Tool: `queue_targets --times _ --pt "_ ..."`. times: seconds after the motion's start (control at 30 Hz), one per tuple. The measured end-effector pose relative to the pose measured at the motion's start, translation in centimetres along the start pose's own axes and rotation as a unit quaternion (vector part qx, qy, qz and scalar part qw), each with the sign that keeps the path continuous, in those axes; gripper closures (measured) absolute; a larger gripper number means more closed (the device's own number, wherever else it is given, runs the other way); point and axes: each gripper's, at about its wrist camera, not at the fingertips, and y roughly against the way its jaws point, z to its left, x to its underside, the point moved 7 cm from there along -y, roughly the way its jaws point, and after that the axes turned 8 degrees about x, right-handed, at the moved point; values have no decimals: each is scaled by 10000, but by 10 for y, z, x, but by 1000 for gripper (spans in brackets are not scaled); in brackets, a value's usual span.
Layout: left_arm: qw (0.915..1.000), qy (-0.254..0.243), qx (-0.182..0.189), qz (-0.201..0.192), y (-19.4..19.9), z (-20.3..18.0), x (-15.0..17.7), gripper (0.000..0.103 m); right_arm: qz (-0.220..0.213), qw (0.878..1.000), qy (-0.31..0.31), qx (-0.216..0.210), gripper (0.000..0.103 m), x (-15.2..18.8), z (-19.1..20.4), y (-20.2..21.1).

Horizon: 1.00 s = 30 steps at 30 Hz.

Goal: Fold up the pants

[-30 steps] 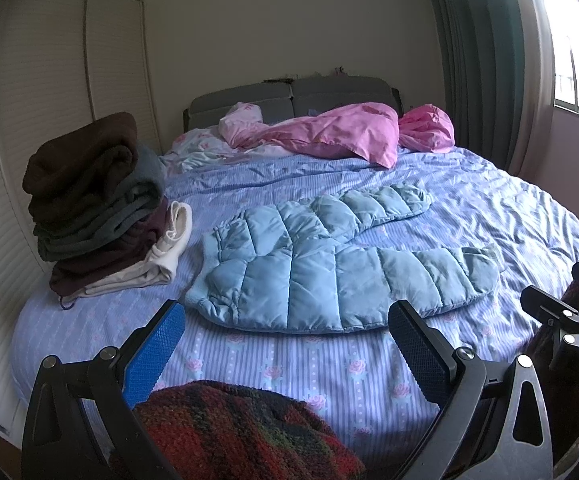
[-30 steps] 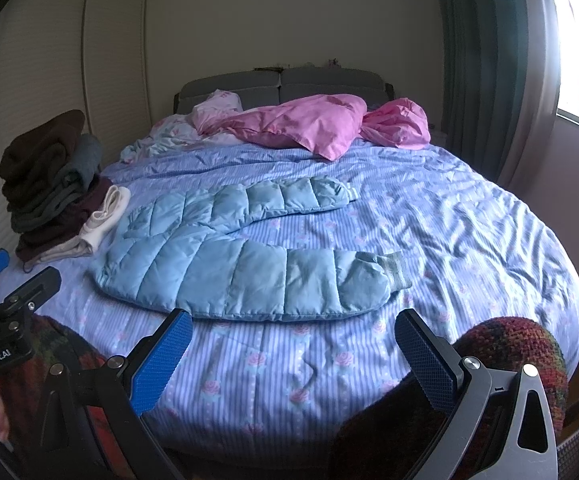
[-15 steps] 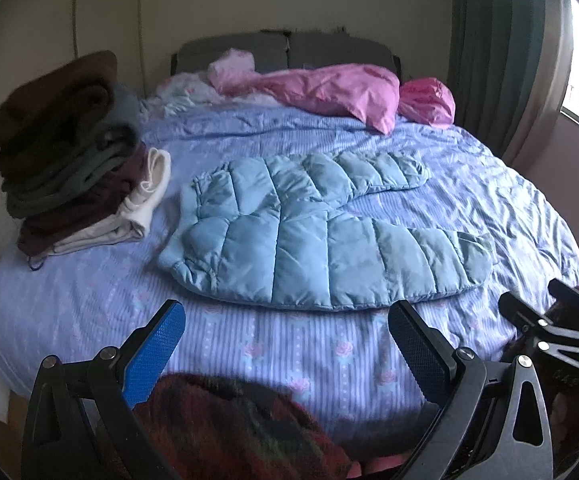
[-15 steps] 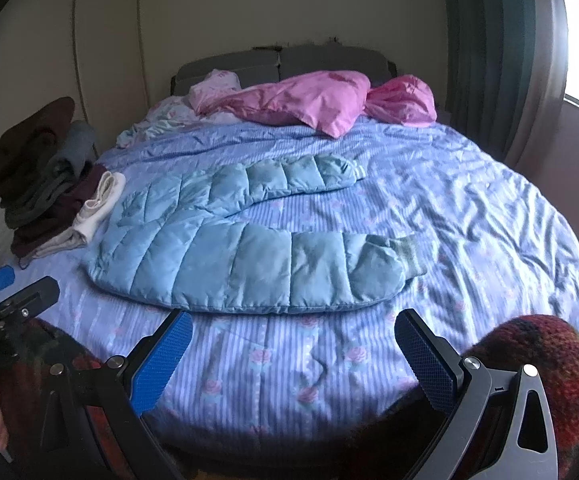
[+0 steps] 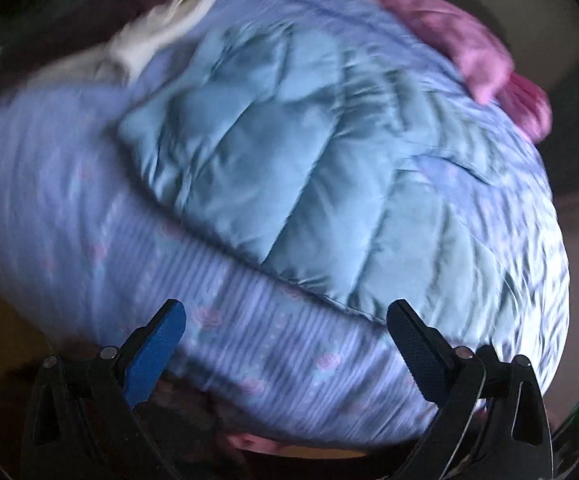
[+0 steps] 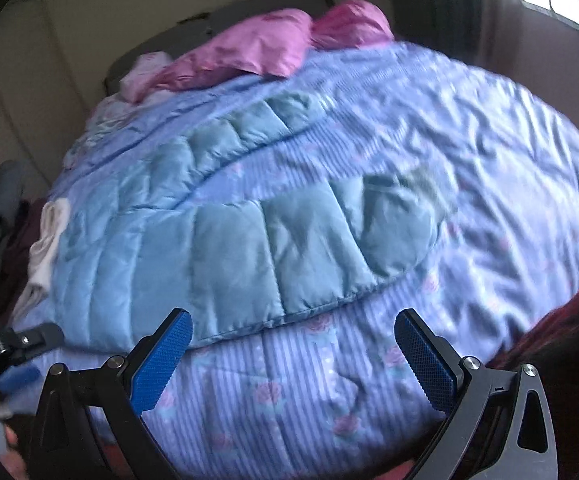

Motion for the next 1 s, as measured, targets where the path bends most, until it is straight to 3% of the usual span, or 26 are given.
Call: queue_targets --times 0.17,0.33,0.47,0.6,0.77,0.8,0.93,1.0 --pt "9992 336 -154 -150 -11 8 -2 7 279 9979 -583 38 8 6 -13 -21" --pt "9969 682 -277 -293 -23 19 -14 7 133 9951 -971 -95 13 -1 -16 -29" --pt "9902 1381 -14 -228 -40 34 -20 14 219 9911 -1312 -112 25 -2 -18 -41" --pt "9840 1699 178 -503 -44 39 -30 15 385 9860 -1611 -175 33 -2 -20 -56" --pt "9839 1674 260 -576 -57 32 -40 35 667 9767 -2016 -319 43 -4 -24 -78" --pt "9847 1616 283 -597 -58 29 -42 45 731 9747 -2084 -332 47 -5 -26 -82" --pt "9879 1344 251 -737 -50 23 -45 76 791 9734 -2086 -518 73 -9 -24 -83" --pt "9867 1375 330 -807 -46 24 -44 81 744 9749 -2028 -544 84 -14 -25 -81"
